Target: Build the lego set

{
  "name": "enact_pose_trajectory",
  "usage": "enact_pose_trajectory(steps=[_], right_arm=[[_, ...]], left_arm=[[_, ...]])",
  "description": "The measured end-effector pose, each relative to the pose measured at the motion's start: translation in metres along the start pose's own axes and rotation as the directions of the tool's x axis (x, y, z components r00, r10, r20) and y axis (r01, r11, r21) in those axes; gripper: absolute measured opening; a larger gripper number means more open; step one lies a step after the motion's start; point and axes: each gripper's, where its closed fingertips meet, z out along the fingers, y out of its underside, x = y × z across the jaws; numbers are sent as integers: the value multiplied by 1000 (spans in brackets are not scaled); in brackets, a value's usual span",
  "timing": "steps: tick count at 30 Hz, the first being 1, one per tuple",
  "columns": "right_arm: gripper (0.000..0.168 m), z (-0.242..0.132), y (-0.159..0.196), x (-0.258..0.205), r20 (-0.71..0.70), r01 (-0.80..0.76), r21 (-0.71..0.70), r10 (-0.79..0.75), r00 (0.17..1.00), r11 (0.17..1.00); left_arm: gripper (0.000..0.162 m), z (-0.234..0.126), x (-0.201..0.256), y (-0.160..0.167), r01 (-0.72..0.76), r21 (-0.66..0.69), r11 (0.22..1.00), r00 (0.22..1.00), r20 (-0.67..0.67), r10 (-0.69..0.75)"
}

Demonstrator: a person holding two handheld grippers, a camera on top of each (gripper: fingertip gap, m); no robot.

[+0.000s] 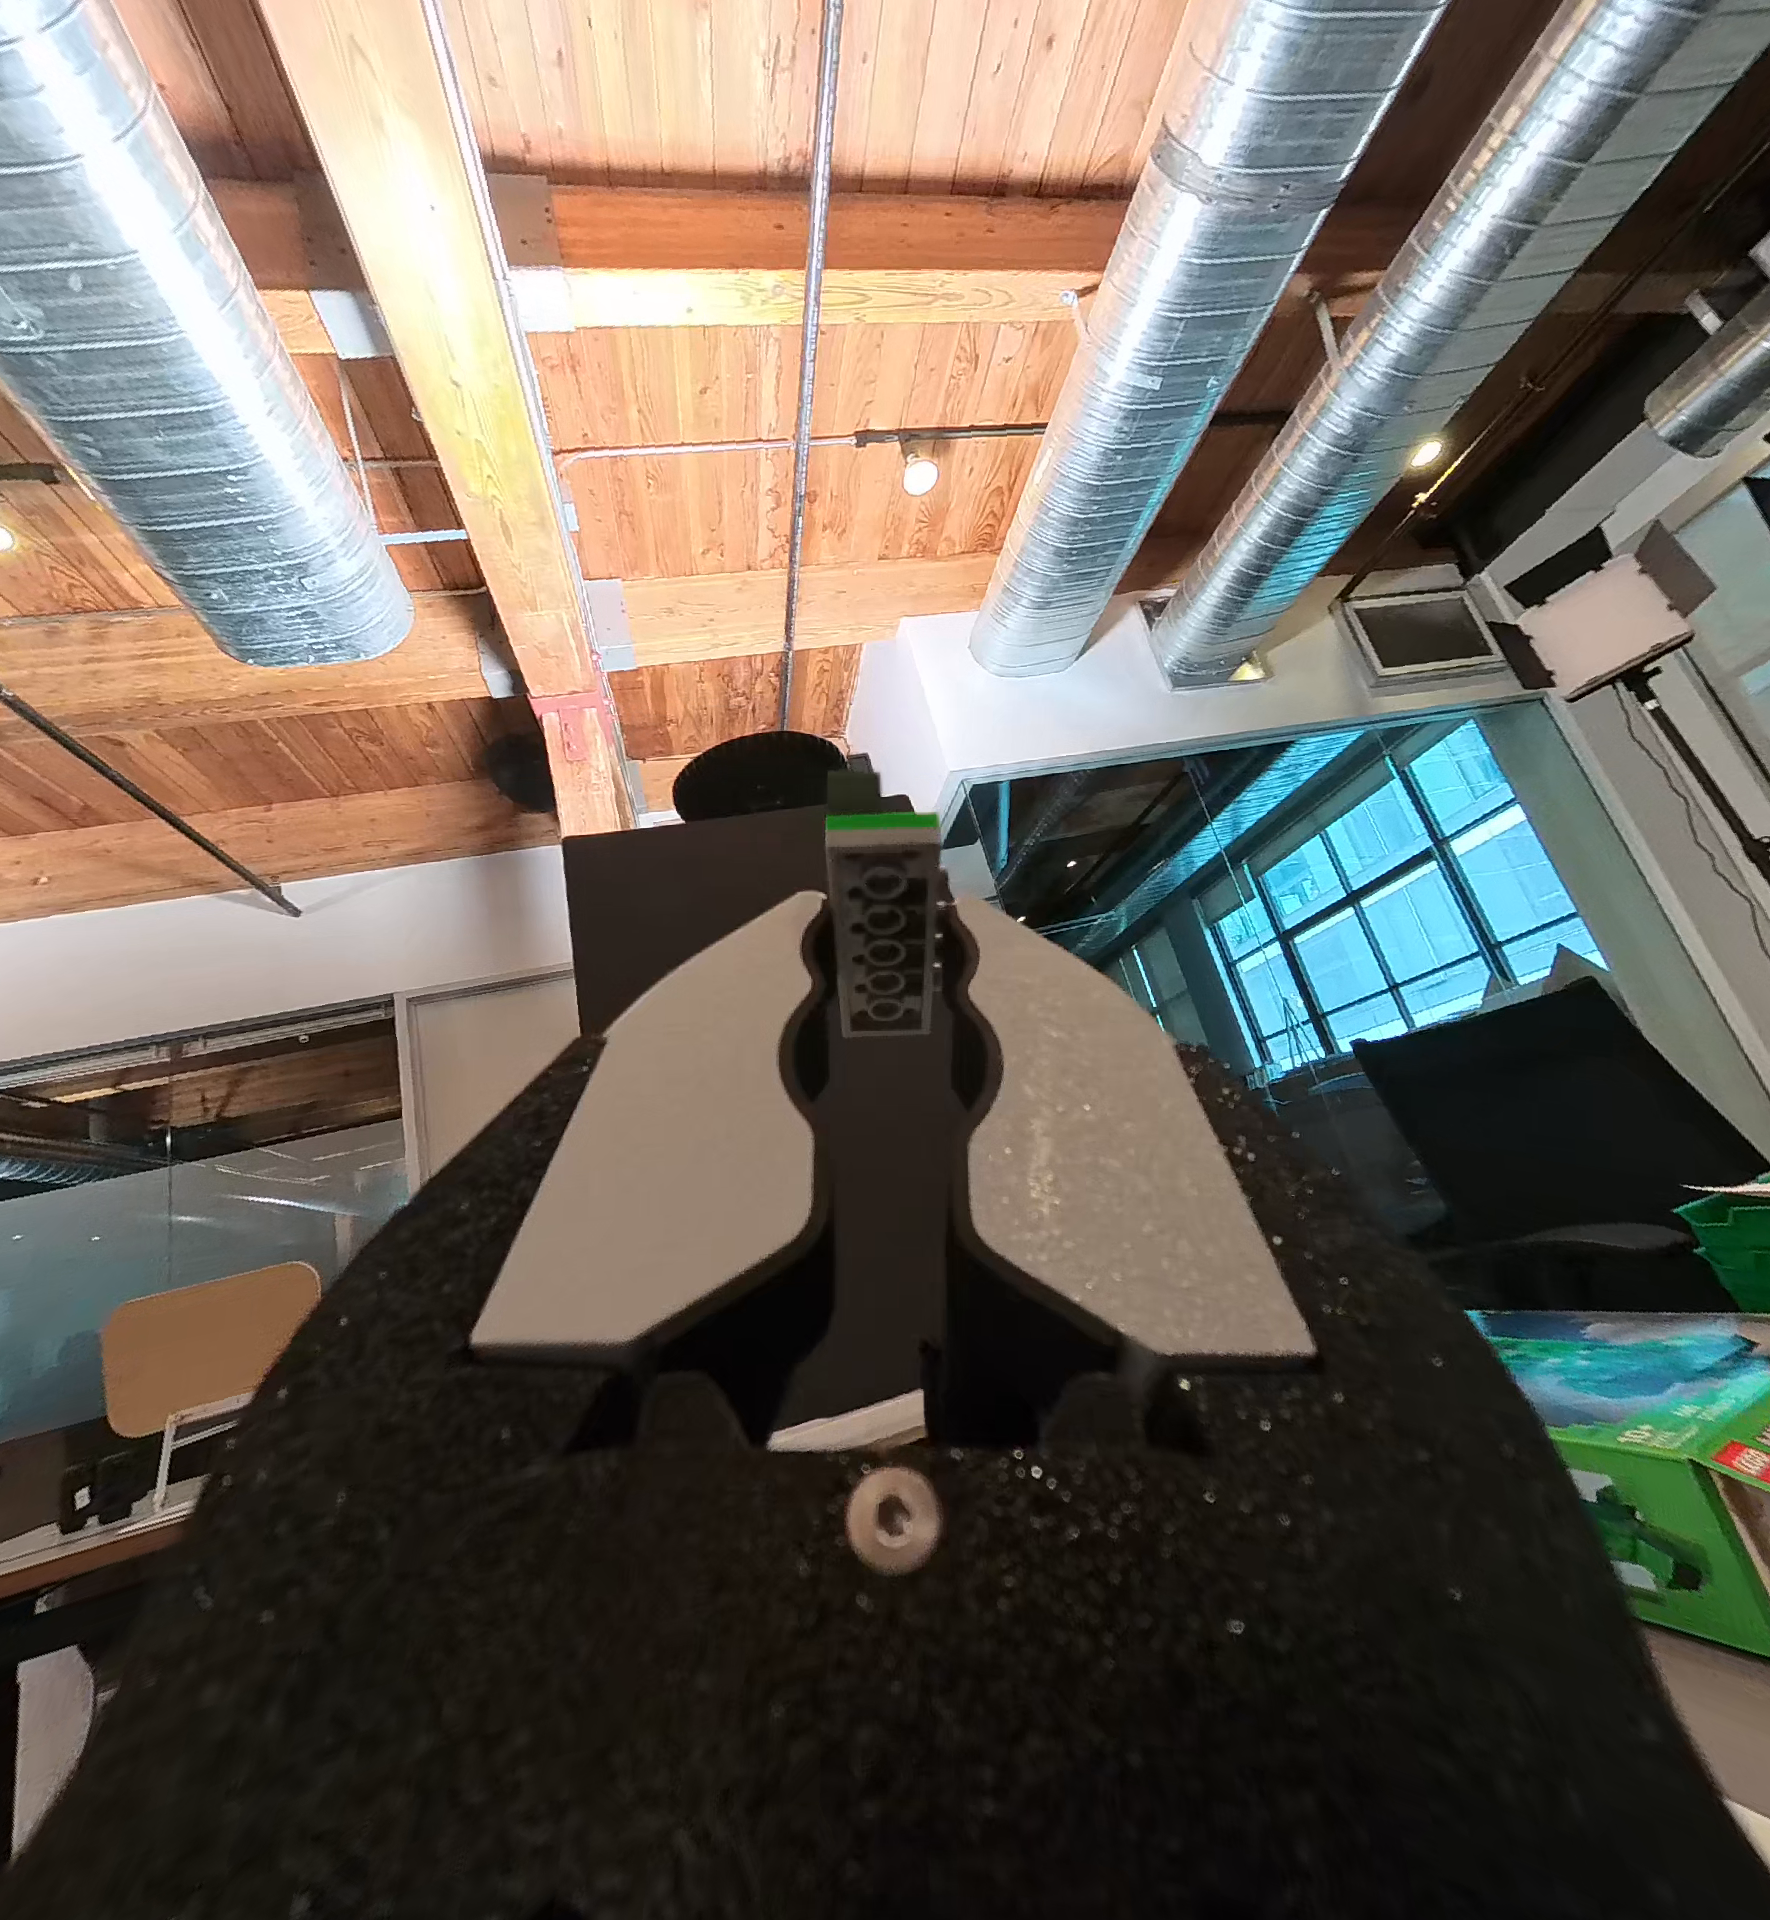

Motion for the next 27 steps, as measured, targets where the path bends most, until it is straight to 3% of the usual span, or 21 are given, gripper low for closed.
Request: enact_pose_trajectory(steps=[3,5,9,15,19,22,25,27], right_arm=[[4,12,-3,-9,48,-293,48,290,956,955],[6,15,-3,-10,39,-394,68,392,919,917],[13,20,3,-6,-80,-390,63,394,916,919],[12,27,-2,-7,-37,-430,63,432,901,901],[8,26,1,-6,-23,-397,18,397,917,918],[7,14,9,-5,27,-289,-69,292,956,955],[7,-13,40,-1,154,-120,-304,173,973,945],[7,-39,68,-2,261,42,-497,103,960,867]], left_arm=[[18,1,2,1,2,-6,1000,1000,-15,-2],[18,1,3,2,7,-9,1000,1000,-23,-7],[18,1,3,4,16,-13,1000,999,-27,-16],[18,2,4,5,26,-12,1000,999,-35,-27],[18,2,5,4,32,-10,999,999,-39,-32],[18,2,6,4,39,-8,999,998,-44,-39],[18,2,7,1,47,0,999,998,-50,-47],[18,2,8,-1,50,6,999,997,-54,-50]])
